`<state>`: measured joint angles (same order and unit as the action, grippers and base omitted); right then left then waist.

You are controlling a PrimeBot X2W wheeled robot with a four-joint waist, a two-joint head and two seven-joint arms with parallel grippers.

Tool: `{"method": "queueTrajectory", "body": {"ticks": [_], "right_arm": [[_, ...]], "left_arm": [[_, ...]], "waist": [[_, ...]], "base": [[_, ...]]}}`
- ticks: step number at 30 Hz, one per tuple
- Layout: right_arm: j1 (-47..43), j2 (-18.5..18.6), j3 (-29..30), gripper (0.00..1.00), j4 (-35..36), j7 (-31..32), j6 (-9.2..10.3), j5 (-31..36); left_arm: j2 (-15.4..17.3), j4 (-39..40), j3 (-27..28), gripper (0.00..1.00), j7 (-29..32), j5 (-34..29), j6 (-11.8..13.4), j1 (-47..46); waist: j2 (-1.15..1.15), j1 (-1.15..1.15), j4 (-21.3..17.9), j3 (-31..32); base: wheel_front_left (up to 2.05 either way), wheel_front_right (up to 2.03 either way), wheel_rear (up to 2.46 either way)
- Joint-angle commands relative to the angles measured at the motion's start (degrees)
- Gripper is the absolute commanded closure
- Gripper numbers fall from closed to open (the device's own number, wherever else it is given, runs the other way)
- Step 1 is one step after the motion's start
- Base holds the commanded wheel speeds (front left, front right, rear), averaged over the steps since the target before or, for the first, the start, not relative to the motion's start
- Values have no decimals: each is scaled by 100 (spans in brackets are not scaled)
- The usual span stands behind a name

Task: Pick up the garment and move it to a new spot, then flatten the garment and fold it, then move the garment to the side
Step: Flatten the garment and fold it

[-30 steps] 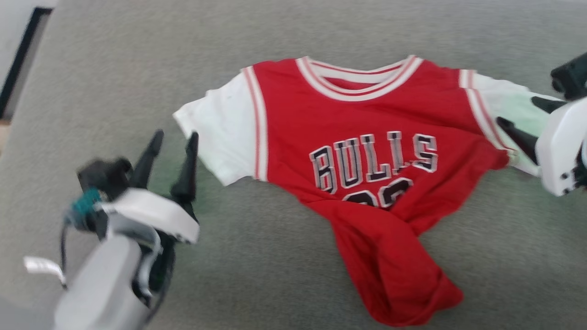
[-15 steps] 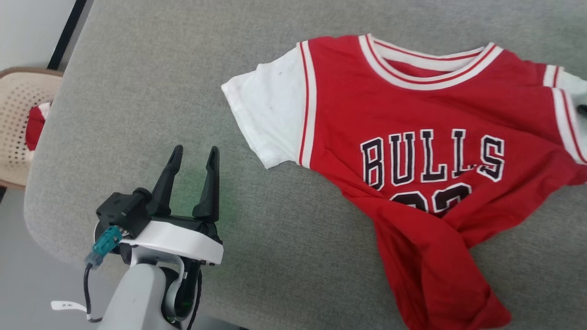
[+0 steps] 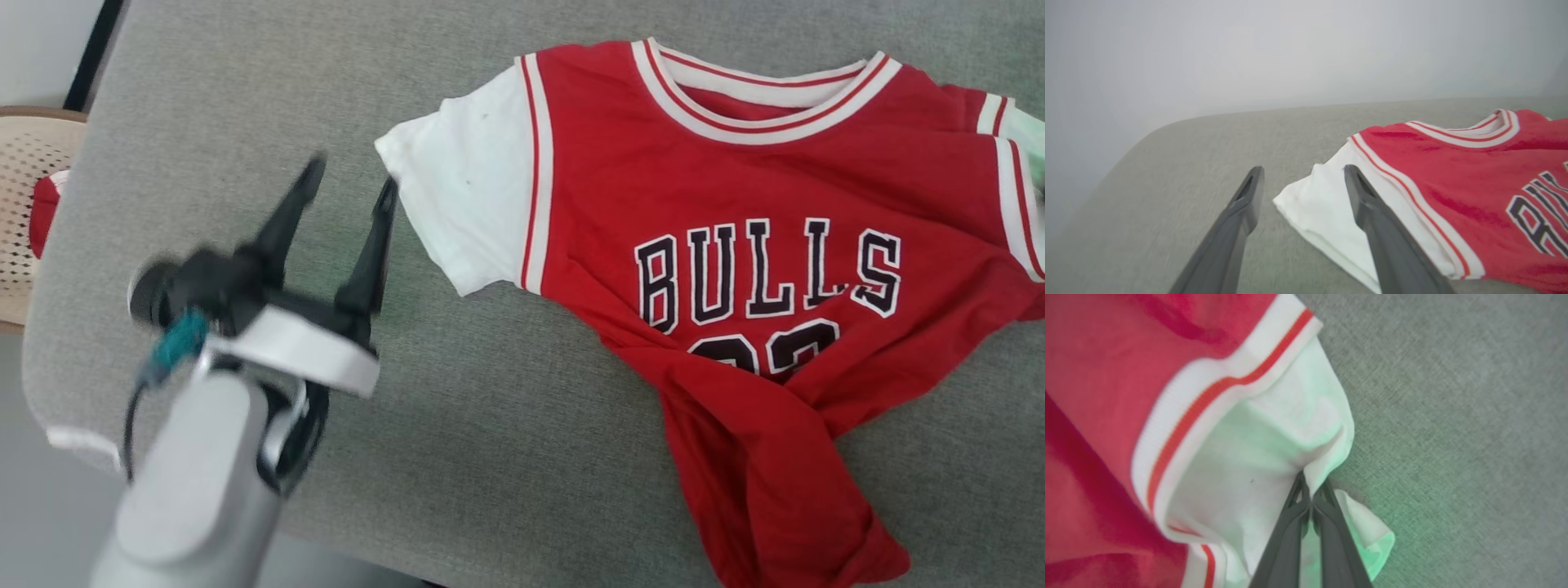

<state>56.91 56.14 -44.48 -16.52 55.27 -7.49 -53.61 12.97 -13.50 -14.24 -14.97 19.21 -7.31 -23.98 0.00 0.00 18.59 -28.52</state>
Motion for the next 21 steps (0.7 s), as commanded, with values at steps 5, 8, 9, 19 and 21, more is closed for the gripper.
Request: {"method": "queueTrajectory", "body": {"ticks": [5,8,9,19,21], "right_arm": [[-78,-70,-376,100,-56,55,4,-5],[84,-74,-438,100,-6,43,20,31],[139,-72,-459,100,0,30,21,39],[480,-150,-671,100,47,-28,28,46],[557,-179,-714,100,50,-39,29,30]], "left_arm": [[1086,-231,-1598,0,678,925,-18,-1766],[1564,-539,-2390,0,1435,1715,-6,-2624],[1654,-645,-2694,0,1734,2015,-6,-2866],[2151,-1523,-4115,0,3989,4407,-7,-4238],[2205,-1662,-4297,0,4255,4688,-7,-4372]], "waist": [[0,0,-166,-208],[0,0,-231,-329],[0,0,-248,-366],[0,0,-438,-604],[0,0,-469,-657]], "base": [[0,0,0],[0,0,0],[0,0,0],[0,0,0],[0,0,0]]}}
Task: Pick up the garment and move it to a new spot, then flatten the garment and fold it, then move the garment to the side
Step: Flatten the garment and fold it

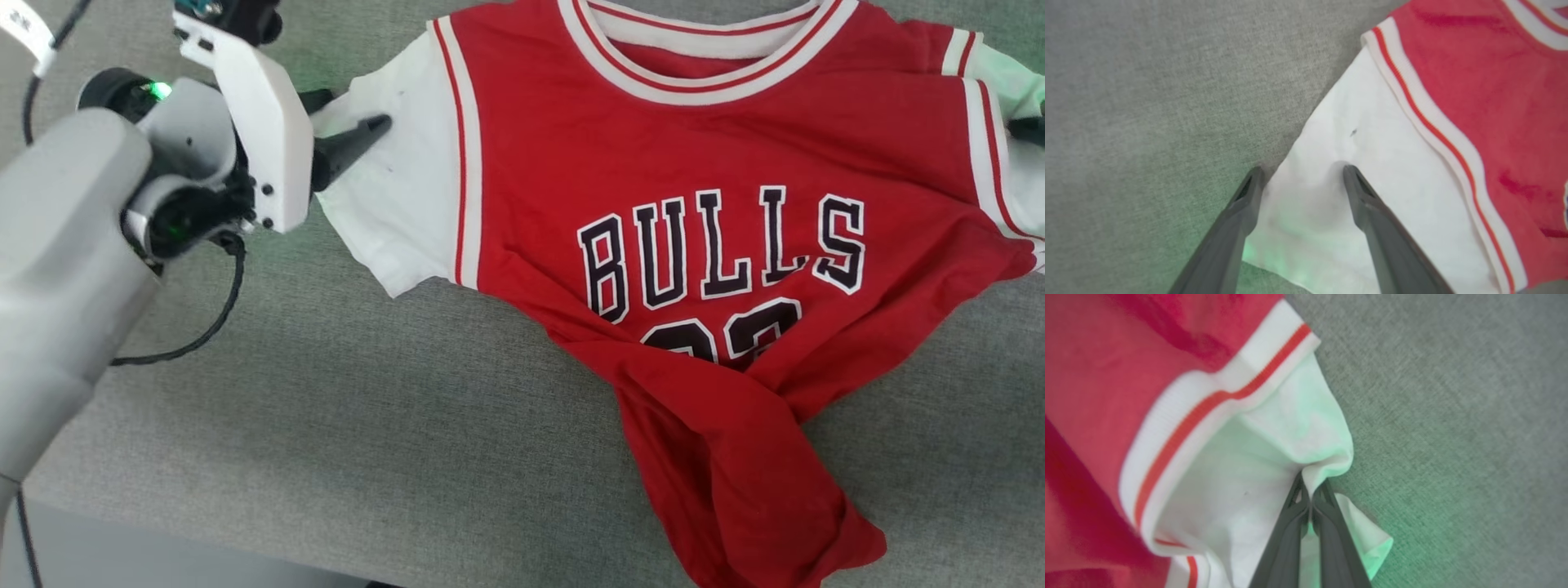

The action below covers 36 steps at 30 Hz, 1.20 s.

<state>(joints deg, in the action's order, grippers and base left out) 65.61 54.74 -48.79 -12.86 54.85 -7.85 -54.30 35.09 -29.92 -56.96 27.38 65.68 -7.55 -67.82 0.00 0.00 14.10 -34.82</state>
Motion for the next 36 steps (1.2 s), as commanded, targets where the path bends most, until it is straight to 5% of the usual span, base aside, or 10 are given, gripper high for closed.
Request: {"method": "queueTrajectory", "body": {"ticks": [1,5,6,7,8,14,22,29,36], "right_arm": [[-289,-55,-293,100,-320,-20,65,97],[-228,-108,-367,100,-372,-62,78,62],[-223,-115,-386,100,-386,-70,78,62],[-208,-131,-402,100,-396,-90,79,49],[-203,-145,-416,100,-401,-129,79,35],[-68,-294,-344,100,-339,-658,78,-13],[161,-372,374,100,-90,-2228,37,-117],[632,-681,1014,100,-760,-3388,37,379],[1833,-1712,2171,100,-2431,-4758,38,1253]], "left_arm": [[-1,-68,-117,0,160,174,17,-13],[-50,-85,-427,0,603,720,16,-44],[-57,-16,-492,34,664,852,10,-49],[-63,99,-584,79,726,918,4,-70],[-30,193,-670,100,741,983,-7,-72],[195,229,-853,100,156,1092,3,-210],[484,332,-826,100,-1766,1019,15,-429],[140,-425,-319,100,-3149,1244,15,-949],[-475,-1738,440,100,-4052,1458,16,-2134]], "waist": [[0,0,-31,-54],[0,0,-78,-135],[0,0,-84,-145],[0,0,-93,-156],[0,0,-101,-160],[0,0,-160,-36],[0,0,-395,259],[0,0,-595,347],[0,0,-922,368]], "base": [[0,0,0],[0,0,0],[0,0,0],[0,0,0],[0,0,0],[0,0,0],[0,0,0],[0,0,0],[0,0,0]]}}
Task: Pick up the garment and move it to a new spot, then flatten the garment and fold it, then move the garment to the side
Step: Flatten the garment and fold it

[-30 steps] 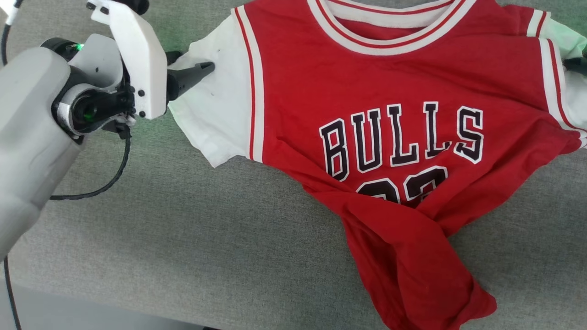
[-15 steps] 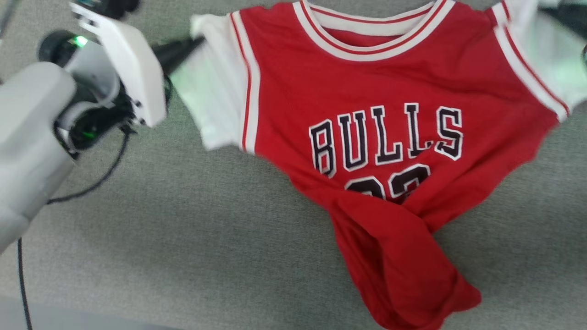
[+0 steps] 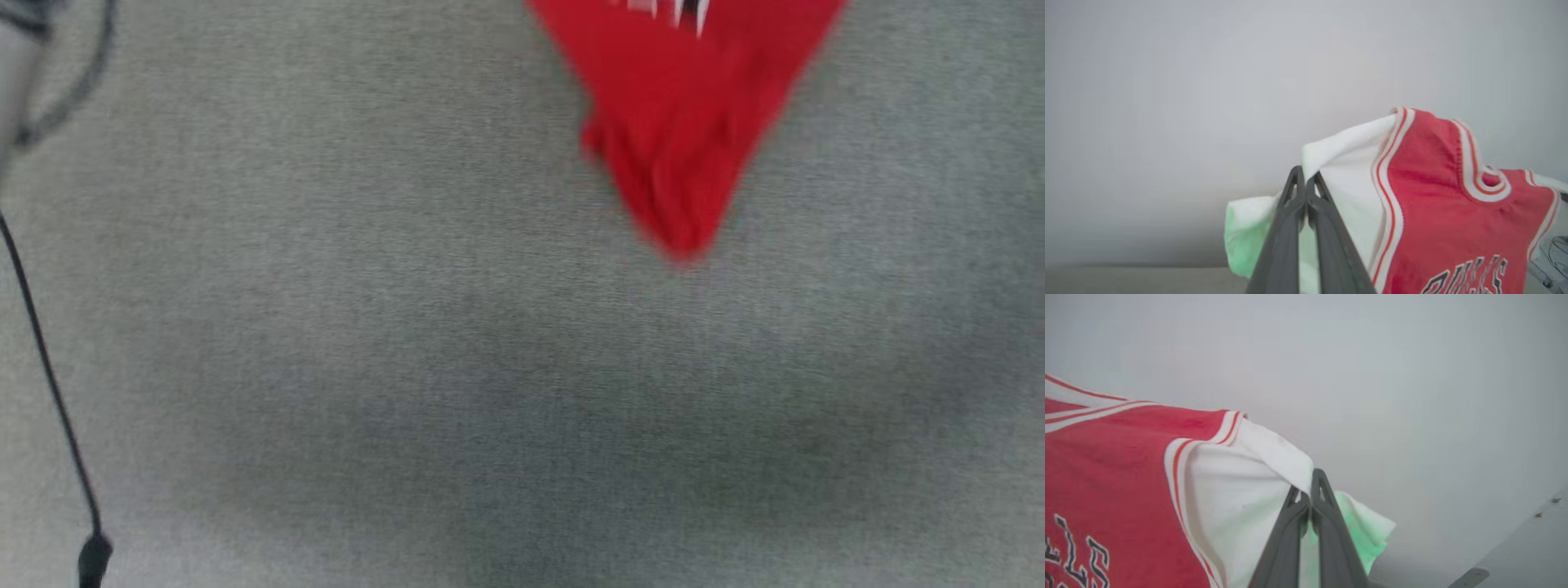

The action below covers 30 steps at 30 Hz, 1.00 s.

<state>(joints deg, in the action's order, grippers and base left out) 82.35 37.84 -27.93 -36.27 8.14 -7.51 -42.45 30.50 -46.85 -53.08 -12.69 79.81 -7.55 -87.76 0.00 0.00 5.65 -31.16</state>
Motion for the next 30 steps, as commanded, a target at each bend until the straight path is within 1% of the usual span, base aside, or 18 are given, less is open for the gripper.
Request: {"method": "queueTrajectory", "body": {"ticks": [1,2,5,8,11,13,16,19,20,21,24,28,30], "right_arm": [[401,-158,240,100,-343,-250,4,222],[401,-158,240,100,-343,-250,4,222],[1087,-502,697,100,-1079,-711,4,633],[1597,-749,938,100,-1644,-1017,5,977],[1787,-882,994,100,-2012,-1216,5,1180],[1718,-917,918,100,-2165,-1315,4,1231],[1302,-923,701,100,-2241,-1387,4,1133],[656,-836,429,100,-2053,-1418,4,891],[382,-784,317,100,-1983,-1377,4,797],[81,-721,218,100,-1878,-1349,4,690],[-859,-597,-75,100,-1412,-1269,3,296],[-2088,-275,-308,100,-670,-1138,3,-229],[-2663,-99,-389,100,-282,-1066,3,-448]], "left_arm": [[-104,-226,181,100,-115,30,17,-401],[-104,-226,181,100,-115,30,17,-401],[-382,-588,623,100,-223,105,18,-1079],[-583,-811,853,100,-258,-8,18,-1489],[-689,-919,939,100,-257,-119,17,-1600],[-767,-854,901,100,-258,-95,17,-1323],[-725,-578,790,100,-125,115,17,-768],[-574,17,617,100,-19,272,16,26],[-537,240,584,100,10,416,16,350],[-443,475,521,100,23,468,16,675],[-191,1202,495,100,-12,819,16,1652],[99,1988,321,100,-114,952,16,2879],[183,2379,301,100,-170,988,15,3458]], "waist": [[0,0,-112,1],[0,0,-112,1],[0,0,-194,17],[0,0,-244,66],[0,0,-270,115],[0,0,-293,131],[0,0,-293,149],[0,0,-298,171],[0,0,-297,187],[0,0,-295,206],[0,0,-320,261],[0,0,-329,425],[0,0,-329,533]], "base": [[0,0,0],[0,0,0],[0,0,0],[0,0,0],[0,0,0],[0,0,0],[0,0,0],[0,0,0],[0,0,0],[0,0,0],[0,0,0],[0,0,0],[0,0,0]]}}
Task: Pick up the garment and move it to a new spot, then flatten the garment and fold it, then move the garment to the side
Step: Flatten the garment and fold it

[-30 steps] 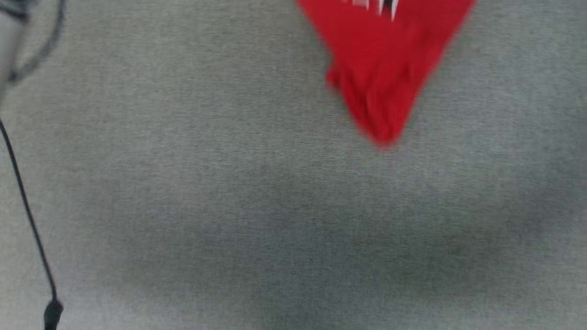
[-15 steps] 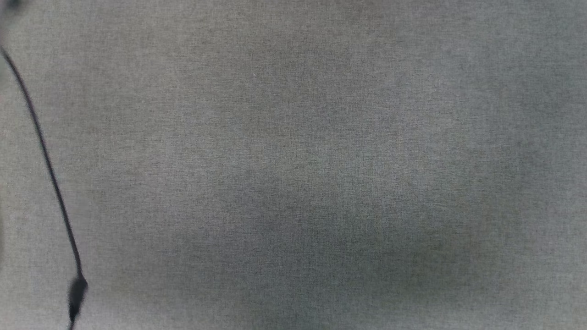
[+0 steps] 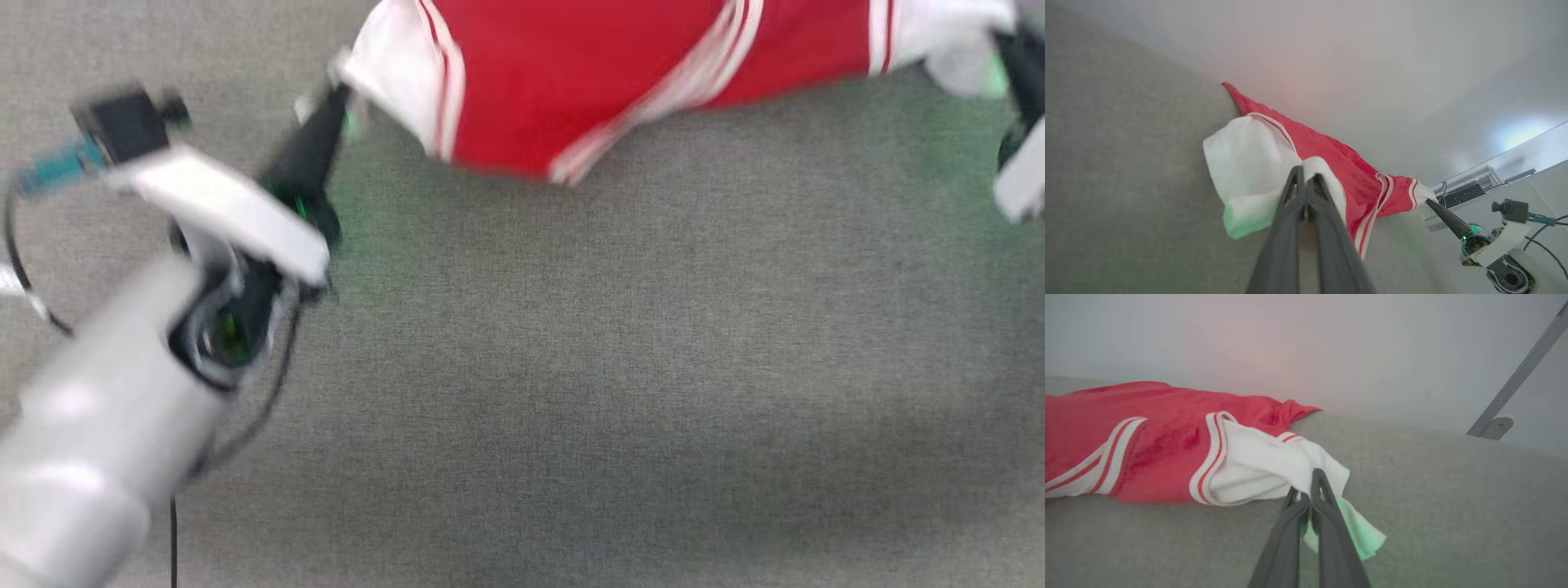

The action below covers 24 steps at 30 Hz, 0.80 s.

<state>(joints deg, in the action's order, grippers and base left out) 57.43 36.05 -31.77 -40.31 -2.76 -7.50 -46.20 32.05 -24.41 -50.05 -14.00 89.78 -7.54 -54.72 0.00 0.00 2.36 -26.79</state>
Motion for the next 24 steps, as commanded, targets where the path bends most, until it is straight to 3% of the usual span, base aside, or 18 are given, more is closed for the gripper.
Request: {"method": "queueTrajectory", "body": {"ticks": [1,5,13,20,24], "right_arm": [[-440,166,-10,100,292,63,2,-169],[-1402,406,43,100,924,193,2,-446],[-3161,826,724,100,1918,600,2,-595],[-4304,947,1422,100,2545,1038,3,-561],[-5152,923,1873,100,3048,1446,3,-435]], "left_arm": [[82,291,-17,100,-72,-58,14,422],[191,827,25,100,-117,-230,14,1439],[307,1540,750,100,-129,-650,14,3221],[594,2330,1074,100,-130,-758,14,4226],[725,2714,1593,100,-131,-931,14,5006]], "waist": [[0,0,8,162],[0,0,34,459],[0,0,124,926],[0,0,117,1025],[0,0,75,1089]], "base": [[0,0,0],[0,0,0],[0,0,0],[0,0,0],[0,0,0]]}}
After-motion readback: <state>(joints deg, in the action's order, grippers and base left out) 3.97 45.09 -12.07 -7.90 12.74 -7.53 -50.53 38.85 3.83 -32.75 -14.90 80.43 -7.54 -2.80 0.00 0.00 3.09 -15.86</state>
